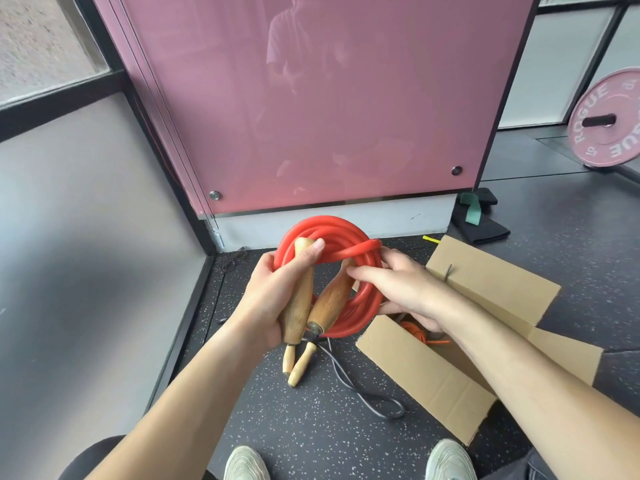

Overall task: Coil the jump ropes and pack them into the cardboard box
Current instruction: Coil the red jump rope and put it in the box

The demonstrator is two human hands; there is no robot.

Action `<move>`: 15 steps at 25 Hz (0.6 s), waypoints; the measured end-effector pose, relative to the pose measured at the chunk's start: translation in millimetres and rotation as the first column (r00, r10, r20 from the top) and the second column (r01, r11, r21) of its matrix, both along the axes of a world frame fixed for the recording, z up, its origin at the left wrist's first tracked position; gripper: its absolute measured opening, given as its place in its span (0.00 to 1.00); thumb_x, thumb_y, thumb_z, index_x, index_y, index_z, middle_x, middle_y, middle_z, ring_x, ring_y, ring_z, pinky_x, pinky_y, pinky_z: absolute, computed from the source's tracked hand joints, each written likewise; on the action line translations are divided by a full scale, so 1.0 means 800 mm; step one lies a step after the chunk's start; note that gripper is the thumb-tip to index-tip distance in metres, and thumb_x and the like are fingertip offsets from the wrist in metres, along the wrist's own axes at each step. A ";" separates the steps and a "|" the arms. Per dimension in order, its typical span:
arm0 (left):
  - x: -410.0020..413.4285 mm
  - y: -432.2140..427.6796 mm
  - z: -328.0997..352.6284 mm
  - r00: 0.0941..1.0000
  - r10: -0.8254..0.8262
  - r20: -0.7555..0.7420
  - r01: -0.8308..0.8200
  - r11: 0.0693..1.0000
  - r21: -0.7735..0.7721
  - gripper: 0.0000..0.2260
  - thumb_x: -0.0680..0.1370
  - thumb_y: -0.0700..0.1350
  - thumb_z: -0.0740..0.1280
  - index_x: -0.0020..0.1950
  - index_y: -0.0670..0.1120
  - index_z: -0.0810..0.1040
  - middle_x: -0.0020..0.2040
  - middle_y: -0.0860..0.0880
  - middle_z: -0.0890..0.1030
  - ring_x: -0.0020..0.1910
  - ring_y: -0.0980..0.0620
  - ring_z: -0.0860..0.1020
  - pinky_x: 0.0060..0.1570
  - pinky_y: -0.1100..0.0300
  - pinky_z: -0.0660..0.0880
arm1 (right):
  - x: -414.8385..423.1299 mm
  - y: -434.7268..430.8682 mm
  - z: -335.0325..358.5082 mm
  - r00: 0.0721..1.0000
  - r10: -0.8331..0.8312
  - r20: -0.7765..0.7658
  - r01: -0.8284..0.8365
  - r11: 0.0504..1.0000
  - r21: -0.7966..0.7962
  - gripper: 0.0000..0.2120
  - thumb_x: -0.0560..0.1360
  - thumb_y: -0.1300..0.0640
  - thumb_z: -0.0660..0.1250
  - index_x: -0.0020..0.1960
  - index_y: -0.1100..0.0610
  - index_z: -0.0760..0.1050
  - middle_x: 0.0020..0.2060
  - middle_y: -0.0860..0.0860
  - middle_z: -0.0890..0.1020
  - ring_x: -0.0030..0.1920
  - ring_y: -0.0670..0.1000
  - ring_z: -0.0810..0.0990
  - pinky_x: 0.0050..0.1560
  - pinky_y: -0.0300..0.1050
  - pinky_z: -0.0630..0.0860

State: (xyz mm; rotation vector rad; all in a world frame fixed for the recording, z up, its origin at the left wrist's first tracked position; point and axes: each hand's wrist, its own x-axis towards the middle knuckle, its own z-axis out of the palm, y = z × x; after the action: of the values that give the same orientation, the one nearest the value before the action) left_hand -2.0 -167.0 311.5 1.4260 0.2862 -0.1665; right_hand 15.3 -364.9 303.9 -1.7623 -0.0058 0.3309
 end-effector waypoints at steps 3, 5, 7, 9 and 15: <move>-0.007 -0.009 -0.001 0.977 -0.141 -0.159 0.141 0.990 -0.012 0.37 0.66 0.65 0.76 0.65 0.42 0.76 0.42 0.43 0.77 0.32 0.47 0.79 0.31 0.57 0.77 | 0.002 -0.015 0.005 0.998 -0.032 -0.053 0.025 0.991 -0.128 0.18 0.75 0.49 0.72 0.61 0.44 0.71 0.48 0.52 0.86 0.40 0.51 0.88 0.45 0.51 0.85; -0.012 -0.021 -0.002 0.961 -0.189 -0.204 0.189 0.982 -0.017 0.33 0.70 0.65 0.72 0.63 0.41 0.77 0.40 0.44 0.77 0.32 0.49 0.78 0.32 0.59 0.75 | 0.003 -0.024 0.008 0.998 -0.032 -0.048 0.021 0.980 -0.199 0.18 0.76 0.50 0.71 0.63 0.44 0.68 0.48 0.53 0.86 0.39 0.52 0.88 0.42 0.51 0.85; -0.016 -0.031 -0.001 0.952 -0.247 -0.182 0.241 0.969 -0.059 0.26 0.74 0.65 0.67 0.54 0.43 0.83 0.38 0.45 0.78 0.34 0.48 0.78 0.40 0.56 0.75 | 0.006 -0.033 0.008 0.998 -0.029 -0.047 0.017 0.968 -0.250 0.17 0.77 0.50 0.69 0.63 0.47 0.69 0.50 0.54 0.85 0.39 0.52 0.88 0.42 0.54 0.86; -0.015 -0.035 -0.003 0.952 -0.269 -0.147 0.257 0.961 -0.099 0.23 0.75 0.65 0.65 0.47 0.47 0.86 0.40 0.45 0.81 0.38 0.47 0.80 0.49 0.51 0.76 | 0.010 -0.046 0.008 0.999 -0.033 -0.039 0.020 0.959 -0.284 0.16 0.76 0.50 0.69 0.62 0.48 0.70 0.51 0.54 0.84 0.39 0.53 0.88 0.42 0.55 0.86; -0.008 -0.039 -0.013 0.983 -0.114 -0.144 0.118 0.993 0.016 0.28 0.74 0.66 0.65 0.69 0.54 0.74 0.63 0.43 0.80 0.60 0.42 0.80 0.59 0.38 0.77 | 0.025 -0.117 0.018 0.985 -0.150 0.088 0.172 0.921 -0.350 0.15 0.76 0.46 0.68 0.58 0.48 0.69 0.48 0.52 0.84 0.41 0.52 0.87 0.42 0.52 0.85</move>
State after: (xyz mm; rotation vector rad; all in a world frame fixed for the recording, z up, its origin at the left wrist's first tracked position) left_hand -8.4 -198.6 300.8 1.4579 0.3239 -0.3628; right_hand 35.6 -458.1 318.7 -2.1181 0.1660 0.1646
